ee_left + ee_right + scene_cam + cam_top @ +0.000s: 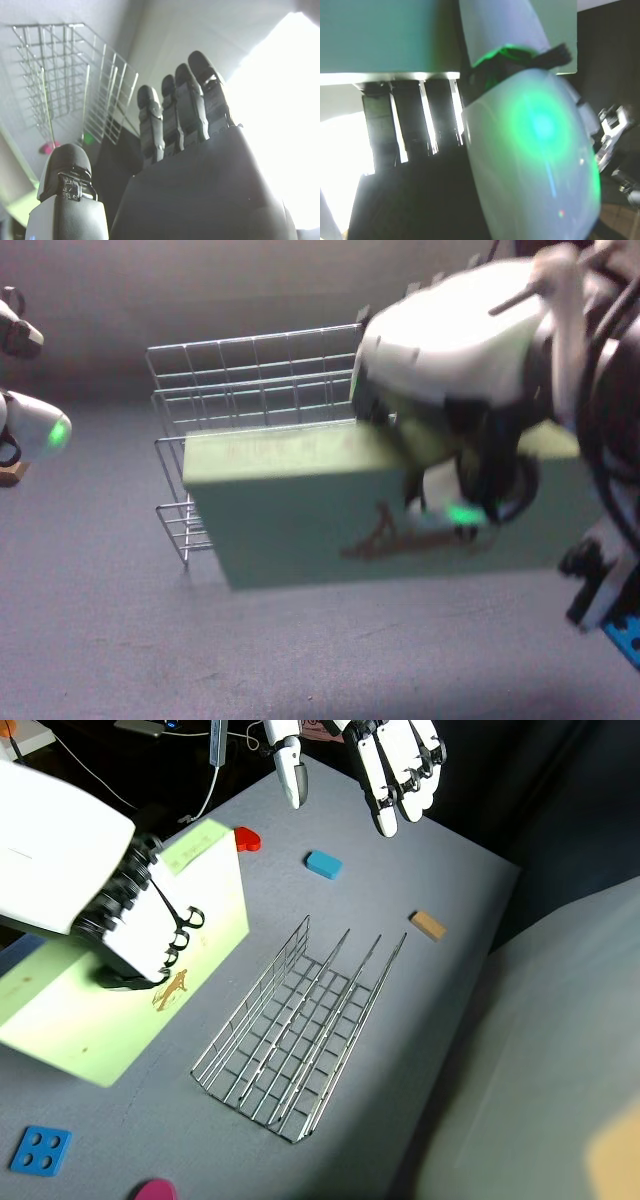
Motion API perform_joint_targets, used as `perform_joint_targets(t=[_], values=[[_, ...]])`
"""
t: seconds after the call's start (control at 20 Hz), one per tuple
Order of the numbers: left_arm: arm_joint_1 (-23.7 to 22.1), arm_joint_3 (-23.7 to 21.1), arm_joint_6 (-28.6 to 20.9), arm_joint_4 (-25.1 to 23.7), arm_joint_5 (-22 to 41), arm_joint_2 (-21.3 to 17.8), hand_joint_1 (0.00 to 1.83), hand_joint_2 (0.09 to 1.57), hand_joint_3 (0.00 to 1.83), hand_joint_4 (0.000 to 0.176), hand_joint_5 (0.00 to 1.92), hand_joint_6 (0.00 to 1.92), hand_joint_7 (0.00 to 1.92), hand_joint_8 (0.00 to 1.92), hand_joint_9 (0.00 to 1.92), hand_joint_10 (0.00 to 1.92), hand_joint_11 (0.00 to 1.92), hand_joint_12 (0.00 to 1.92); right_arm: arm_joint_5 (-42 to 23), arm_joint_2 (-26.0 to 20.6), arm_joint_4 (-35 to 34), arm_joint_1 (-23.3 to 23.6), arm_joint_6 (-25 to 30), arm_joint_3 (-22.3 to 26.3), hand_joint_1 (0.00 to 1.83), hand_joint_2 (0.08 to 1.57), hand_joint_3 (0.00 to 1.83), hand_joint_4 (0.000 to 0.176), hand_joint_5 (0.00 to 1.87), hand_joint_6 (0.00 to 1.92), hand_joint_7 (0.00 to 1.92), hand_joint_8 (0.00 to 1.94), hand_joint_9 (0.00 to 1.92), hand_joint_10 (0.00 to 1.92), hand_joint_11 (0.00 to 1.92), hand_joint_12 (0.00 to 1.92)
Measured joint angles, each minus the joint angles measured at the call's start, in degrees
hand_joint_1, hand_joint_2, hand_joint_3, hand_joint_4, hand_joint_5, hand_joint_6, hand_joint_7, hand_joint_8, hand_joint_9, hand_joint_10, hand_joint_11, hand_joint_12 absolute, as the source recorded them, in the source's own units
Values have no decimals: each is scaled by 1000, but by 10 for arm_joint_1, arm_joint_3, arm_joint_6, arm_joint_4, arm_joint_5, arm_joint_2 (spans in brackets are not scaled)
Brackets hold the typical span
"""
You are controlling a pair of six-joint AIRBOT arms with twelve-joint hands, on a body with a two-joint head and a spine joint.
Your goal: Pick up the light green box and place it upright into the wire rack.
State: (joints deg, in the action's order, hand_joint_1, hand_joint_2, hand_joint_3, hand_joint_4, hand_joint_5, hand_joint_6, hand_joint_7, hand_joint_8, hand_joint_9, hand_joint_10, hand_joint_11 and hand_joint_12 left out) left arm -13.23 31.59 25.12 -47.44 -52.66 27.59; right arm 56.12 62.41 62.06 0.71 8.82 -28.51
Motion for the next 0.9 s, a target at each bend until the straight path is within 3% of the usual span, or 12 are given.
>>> perform_joint_targets(t=[0.25, 0.45, 0.65, 0.9], values=[[0, 0, 0, -1, -5, 0, 211, 1182, 0, 31, 333, 1, 251, 4, 189, 0, 0, 662, -3, 9, 2, 48, -9, -10, 1248, 1113, 1, 0, 957, 871, 1030, 1119, 895, 1235, 783, 1597], [-5, -3, 1, -1, -5, -2, 315, 1148, 0, 31, 339, 2, 242, 0, 189, 0, 0, 650, -7, 42, -1, 51, -16, -50, 1253, 1115, 1, 0, 942, 882, 1036, 1123, 903, 1247, 769, 1605], [-6, -3, 5, -2, -5, -3, 207, 1190, 8, 30, 346, 3, 245, 1, 189, 0, 0, 657, -11, 83, 29, 47, -16, -98, 1240, 1130, 2, 0, 912, 937, 1002, 1165, 862, 1273, 750, 1611], [-6, -3, 5, -2, -5, -3, 205, 1205, 7, 31, 362, 5, 264, 4, 208, 4, 0, 674, -33, 123, 53, 32, -15, -137, 1237, 1132, 2, 0, 914, 938, 995, 1173, 854, 1271, 747, 1612]])
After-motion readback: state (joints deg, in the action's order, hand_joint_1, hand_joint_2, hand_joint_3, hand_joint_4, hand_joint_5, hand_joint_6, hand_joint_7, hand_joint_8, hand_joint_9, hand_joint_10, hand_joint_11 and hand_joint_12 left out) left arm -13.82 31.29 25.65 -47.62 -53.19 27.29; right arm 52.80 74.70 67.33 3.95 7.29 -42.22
